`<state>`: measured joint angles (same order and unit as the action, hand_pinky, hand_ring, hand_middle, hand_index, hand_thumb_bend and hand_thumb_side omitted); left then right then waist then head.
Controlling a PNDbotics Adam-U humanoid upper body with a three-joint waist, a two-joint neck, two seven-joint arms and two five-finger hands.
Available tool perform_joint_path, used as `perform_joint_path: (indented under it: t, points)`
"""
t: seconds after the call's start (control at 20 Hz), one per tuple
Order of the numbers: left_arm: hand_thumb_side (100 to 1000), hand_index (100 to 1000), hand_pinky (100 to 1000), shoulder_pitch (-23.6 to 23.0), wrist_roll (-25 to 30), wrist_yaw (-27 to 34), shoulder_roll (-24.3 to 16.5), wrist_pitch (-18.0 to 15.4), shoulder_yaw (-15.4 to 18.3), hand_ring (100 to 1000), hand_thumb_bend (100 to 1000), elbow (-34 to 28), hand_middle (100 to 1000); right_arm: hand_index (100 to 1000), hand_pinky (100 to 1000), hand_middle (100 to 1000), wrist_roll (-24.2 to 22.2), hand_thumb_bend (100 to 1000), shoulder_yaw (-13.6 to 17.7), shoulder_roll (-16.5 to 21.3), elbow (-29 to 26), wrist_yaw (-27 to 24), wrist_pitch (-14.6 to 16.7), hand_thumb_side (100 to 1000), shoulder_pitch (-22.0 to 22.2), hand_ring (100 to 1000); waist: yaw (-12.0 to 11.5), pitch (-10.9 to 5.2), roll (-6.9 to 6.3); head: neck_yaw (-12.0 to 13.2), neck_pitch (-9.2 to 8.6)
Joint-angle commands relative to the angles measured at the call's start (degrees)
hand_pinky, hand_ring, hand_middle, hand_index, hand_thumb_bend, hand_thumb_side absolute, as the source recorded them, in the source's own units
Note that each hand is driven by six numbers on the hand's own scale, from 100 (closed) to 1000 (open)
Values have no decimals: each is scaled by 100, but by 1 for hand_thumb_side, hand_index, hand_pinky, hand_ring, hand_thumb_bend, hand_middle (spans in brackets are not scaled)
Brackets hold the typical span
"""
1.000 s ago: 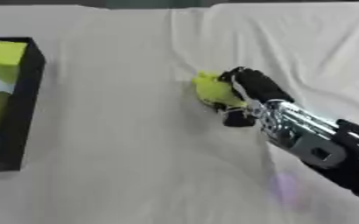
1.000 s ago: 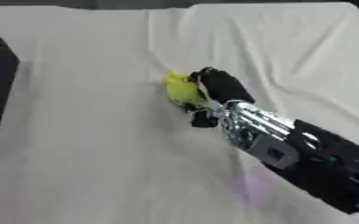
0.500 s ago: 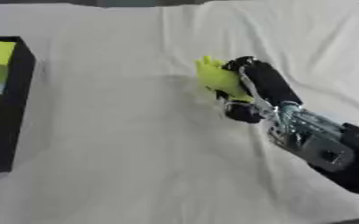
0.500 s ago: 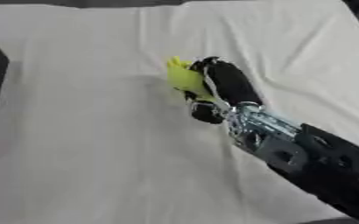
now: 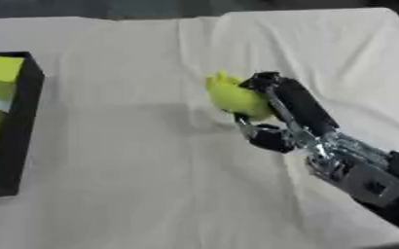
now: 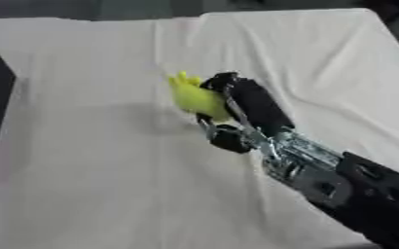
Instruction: Pick up the objects with one hand, pass them to the other hand, and then place them into the box on the other side of the table.
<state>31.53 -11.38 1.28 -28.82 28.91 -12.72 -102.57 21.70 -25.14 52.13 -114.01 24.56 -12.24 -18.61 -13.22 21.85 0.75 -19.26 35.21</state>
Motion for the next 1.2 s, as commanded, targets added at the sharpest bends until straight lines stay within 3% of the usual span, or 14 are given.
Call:
perform_joint_path:
  t: [0.05, 0.25, 0.75, 1.2]
  points:
    - [778, 767, 859, 26, 18, 58, -178, -53, 61, 1000, 100, -63, 772, 533, 622, 412, 119, 100, -79, 75, -58, 93, 466, 100, -42, 462, 17, -254, -88, 94, 24]
    - [781, 762, 858, 26, 57, 91, -183, -96, 55, 999, 100, -83, 771, 533, 625, 412, 199, 100, -217, 47, -58, 295, 914, 100, -24, 463, 32, -258, -85, 236, 28]
    - [791, 752, 857, 67, 204, 138, -158, -203, -11, 997, 100, -123, 766, 529, 618, 408, 387, 100, -473, -26, -58, 367, 1559, 100, -143, 453, 62, -269, -71, 419, 60]
    - [766, 755, 858, 255, 663, 142, 73, -740, -268, 999, 100, -152, 769, 528, 605, 407, 90, 100, -328, 88, -58, -231, 1901, 100, -650, 447, 141, -354, -30, 576, 122]
